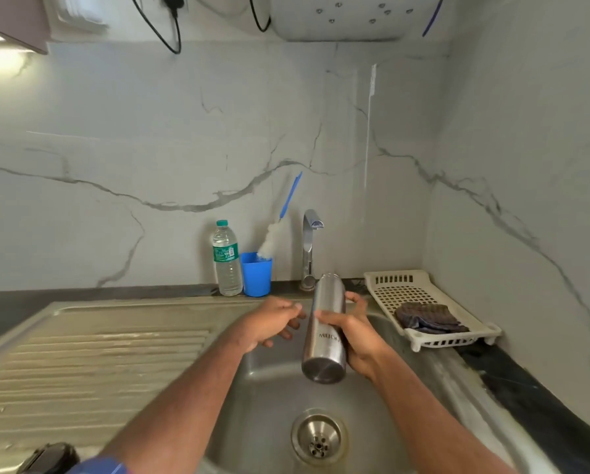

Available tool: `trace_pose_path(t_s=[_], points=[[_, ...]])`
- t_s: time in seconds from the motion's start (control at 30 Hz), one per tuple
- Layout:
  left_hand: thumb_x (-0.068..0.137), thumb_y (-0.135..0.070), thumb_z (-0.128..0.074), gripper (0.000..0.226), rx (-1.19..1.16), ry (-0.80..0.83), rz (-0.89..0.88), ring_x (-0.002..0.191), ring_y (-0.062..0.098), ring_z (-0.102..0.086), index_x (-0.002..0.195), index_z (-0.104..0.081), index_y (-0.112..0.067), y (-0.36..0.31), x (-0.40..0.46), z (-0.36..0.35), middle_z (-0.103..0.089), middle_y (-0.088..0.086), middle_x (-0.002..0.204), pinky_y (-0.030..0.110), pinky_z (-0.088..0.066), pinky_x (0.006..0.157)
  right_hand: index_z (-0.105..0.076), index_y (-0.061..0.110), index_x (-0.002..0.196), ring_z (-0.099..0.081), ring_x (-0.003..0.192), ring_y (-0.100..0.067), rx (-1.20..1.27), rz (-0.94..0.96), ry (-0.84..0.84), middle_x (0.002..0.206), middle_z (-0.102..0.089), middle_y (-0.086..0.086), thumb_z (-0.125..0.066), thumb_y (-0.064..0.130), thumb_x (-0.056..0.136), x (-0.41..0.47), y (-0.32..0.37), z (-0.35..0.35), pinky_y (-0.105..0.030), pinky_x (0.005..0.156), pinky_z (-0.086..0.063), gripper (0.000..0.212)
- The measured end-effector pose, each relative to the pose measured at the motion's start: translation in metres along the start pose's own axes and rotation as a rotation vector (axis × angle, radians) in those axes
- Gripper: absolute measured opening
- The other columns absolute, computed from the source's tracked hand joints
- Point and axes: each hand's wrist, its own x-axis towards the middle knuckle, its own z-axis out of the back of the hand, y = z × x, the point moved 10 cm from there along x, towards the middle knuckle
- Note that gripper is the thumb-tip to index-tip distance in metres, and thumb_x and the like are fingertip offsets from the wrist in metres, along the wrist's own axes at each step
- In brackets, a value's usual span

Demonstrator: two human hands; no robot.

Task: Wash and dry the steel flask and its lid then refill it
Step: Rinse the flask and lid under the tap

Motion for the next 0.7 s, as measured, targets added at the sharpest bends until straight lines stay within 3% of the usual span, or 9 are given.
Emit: trace_pose_path(t_s=[0.1,0.17,0.27,0.33,0.43,0.53,0.7], points=[[0.104,-0.032,-0.055,0.019,0.172,-0.144,-0.107,0.085,0.022,-0.073,0.101,-0.068,-0.018,-0.012,0.025,0.02,-0.074,0.006,0.102,0.017,-0.04,0.044,-0.03,0.028,0.138,-0.07,0.101,-0.035,-0.177,-0.029,-0.075,0.121,-0.062,-0.015,-0.084,-0.001,0.072,0.01,-0.01,0.017,-0.049,0.078,-0.061,0.09],[0.102,-0.028,-0.06,0.02,0.159,-0.236,-0.147,0.079,0.024,-0.074,0.106,-0.07,-0.012,-0.02,0.044,0.033,-0.074,0.012,0.099,0.019,-0.04,0.036,-0.039,0.024,0.135,-0.072,0.098,-0.03,-0.263,-0.023,-0.119,0.118,-0.066,-0.009,-0.09,0.009,0.068,0.019,-0.015,0.026,-0.045,0.077,-0.061,0.086],[0.099,-0.023,-0.065,0.028,0.083,-0.335,-0.177,0.082,0.021,-0.072,0.12,-0.067,-0.005,-0.034,0.075,0.045,-0.072,0.014,0.109,0.026,-0.055,0.045,-0.053,0.02,0.127,-0.073,0.096,-0.022,-0.286,-0.011,-0.149,0.11,-0.072,-0.005,-0.089,0.018,0.073,0.031,-0.022,0.032,-0.037,0.077,-0.059,0.065],[0.097,-0.024,-0.069,0.038,0.077,-0.377,-0.191,0.095,0.025,-0.071,0.129,-0.063,-0.005,-0.044,0.095,0.046,-0.069,0.012,0.118,0.036,-0.062,0.063,-0.055,0.023,0.122,-0.072,0.095,-0.019,-0.3,-0.015,-0.15,0.109,-0.072,-0.003,-0.088,0.021,0.076,0.035,-0.029,0.034,-0.033,0.076,-0.057,0.056],[0.093,-0.029,-0.073,0.042,0.119,-0.434,-0.253,0.098,0.025,-0.07,0.13,-0.064,-0.008,-0.064,0.118,0.041,-0.072,0.01,0.116,0.049,-0.061,0.083,-0.056,0.026,0.118,-0.072,0.095,-0.016,-0.398,-0.009,-0.159,0.108,-0.072,0.001,-0.089,0.026,0.073,0.039,-0.038,0.038,-0.035,0.082,-0.06,0.056],[0.093,-0.033,-0.072,0.034,0.231,-0.485,-0.296,0.099,0.02,-0.069,0.121,-0.072,-0.014,-0.077,0.133,0.035,-0.073,0.004,0.115,0.039,-0.057,0.089,-0.056,0.026,0.116,-0.072,0.095,-0.016,-0.43,-0.02,-0.166,0.107,-0.072,0.001,-0.091,0.028,0.069,0.05,-0.044,0.039,-0.041,0.088,-0.061,0.058],[0.096,-0.021,-0.069,0.016,0.368,-0.585,-0.34,0.089,0.012,-0.067,0.102,-0.077,-0.009,-0.084,0.142,0.033,-0.076,0.003,0.1,0.022,-0.048,0.08,-0.054,0.025,0.117,-0.071,0.096,-0.019,-0.389,-0.005,-0.186,0.109,-0.071,0.0,-0.09,0.026,0.071,0.076,-0.039,0.037,-0.044,0.089,-0.06,0.059]])
